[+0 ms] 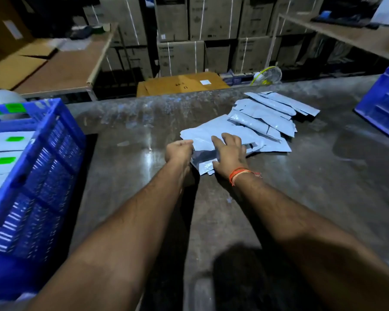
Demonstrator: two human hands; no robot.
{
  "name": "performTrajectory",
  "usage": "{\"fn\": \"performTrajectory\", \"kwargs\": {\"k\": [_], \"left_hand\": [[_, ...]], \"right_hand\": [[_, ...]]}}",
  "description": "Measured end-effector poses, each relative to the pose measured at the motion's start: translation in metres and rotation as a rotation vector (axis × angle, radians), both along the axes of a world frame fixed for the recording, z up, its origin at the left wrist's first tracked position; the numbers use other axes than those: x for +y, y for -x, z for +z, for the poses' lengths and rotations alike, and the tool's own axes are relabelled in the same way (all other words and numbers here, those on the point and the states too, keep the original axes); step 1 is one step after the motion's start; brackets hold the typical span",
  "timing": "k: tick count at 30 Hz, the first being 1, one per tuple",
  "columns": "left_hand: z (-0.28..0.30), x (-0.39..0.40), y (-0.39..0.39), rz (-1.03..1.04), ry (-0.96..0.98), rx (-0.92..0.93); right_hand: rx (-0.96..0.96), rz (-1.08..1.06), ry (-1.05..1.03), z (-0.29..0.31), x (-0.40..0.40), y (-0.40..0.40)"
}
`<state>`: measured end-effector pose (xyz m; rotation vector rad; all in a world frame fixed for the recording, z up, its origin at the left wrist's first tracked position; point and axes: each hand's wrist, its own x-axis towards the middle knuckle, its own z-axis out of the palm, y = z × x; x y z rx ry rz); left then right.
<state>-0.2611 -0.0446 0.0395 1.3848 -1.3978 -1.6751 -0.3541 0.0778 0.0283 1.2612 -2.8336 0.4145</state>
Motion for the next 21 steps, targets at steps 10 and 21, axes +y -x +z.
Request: {"fn": "performTrajectory", "kwargs": {"k": [10,21], "left_hand": [[0.063,-0.006,-0.076,-0.045,0.063,0.114],[0.013,0.006,-0.159,-0.445,0.389,-0.486]], "right_hand": [[0.186,-0.054,0.128,0.031,0.012,-0.029],[-0.371,0.319,-0.095,0.047,0.071,-0.044]]}}
